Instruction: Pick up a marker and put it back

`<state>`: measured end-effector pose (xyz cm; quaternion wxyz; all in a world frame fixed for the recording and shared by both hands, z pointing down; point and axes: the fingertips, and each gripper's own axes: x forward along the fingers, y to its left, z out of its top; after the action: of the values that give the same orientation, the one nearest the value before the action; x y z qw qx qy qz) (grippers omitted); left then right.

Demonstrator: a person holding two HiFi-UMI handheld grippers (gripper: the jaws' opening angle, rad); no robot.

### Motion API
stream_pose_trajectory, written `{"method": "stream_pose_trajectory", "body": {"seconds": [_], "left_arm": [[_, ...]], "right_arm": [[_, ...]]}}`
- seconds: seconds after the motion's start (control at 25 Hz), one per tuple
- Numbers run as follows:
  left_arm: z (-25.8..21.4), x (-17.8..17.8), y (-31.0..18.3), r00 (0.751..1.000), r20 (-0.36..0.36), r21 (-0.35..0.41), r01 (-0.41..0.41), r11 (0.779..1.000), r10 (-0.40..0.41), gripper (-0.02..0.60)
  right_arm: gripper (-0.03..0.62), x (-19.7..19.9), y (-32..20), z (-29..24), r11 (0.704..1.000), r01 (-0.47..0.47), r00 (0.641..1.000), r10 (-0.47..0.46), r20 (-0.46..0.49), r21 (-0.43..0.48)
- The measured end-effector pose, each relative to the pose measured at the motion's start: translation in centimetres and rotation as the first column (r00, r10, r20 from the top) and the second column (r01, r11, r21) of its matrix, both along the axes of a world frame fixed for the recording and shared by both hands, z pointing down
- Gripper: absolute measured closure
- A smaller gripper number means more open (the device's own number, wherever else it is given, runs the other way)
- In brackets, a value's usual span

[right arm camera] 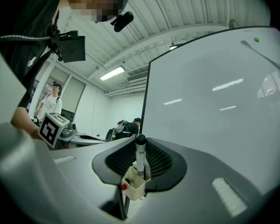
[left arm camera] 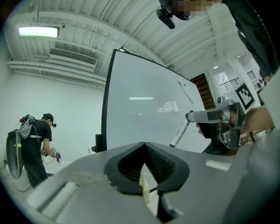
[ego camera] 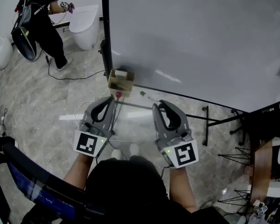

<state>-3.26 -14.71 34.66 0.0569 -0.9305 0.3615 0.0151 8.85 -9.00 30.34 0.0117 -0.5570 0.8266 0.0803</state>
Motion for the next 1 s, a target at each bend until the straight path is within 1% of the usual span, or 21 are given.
{"method": "stream_pose_trajectory", "body": {"seconds": [0.12, 0.32, 0.6, 0.76, 1.0], "left_arm": [[0.0, -0.1, 0.0, 1.0, -0.017, -0.004, 0.006, 1.0, -0.006, 0.578], [0.0, 0.0, -0.2, 1.0, -0.021, -0.004, 0.017, 1.0, -0.017, 0.578], [0.2, 0.2, -0.5, 1.0, -0.008, -0.006, 0.029, 1.0, -0.029, 0.577], [0.3, 0.2, -0.7, 1.0, -0.009, -0.007, 0.028, 1.0, -0.028, 0.577], [0.6, 0.5, -1.3, 0.999, 0.0, -0.011, 0.034, 0.999, -0.034, 0.577]], "right_arm": [[0.517, 0.0, 0.0, 0.2, 1.0, 0.007, 1.0, -0.007, 0.0, -0.005], [0.517, 0.0, -0.4, 0.2, 1.0, 0.02, 1.0, -0.02, 0.002, 0.005], [0.517, -0.1, -1.0, 0.3, 0.999, 0.039, 0.999, -0.039, 0.004, 0.007], [0.517, -0.2, -1.5, 0.7, 0.999, 0.047, 0.999, -0.047, 0.009, -0.013], [0.517, -0.5, -2.6, 1.3, 0.998, 0.065, 0.998, -0.065, 0.001, -0.016]]}}
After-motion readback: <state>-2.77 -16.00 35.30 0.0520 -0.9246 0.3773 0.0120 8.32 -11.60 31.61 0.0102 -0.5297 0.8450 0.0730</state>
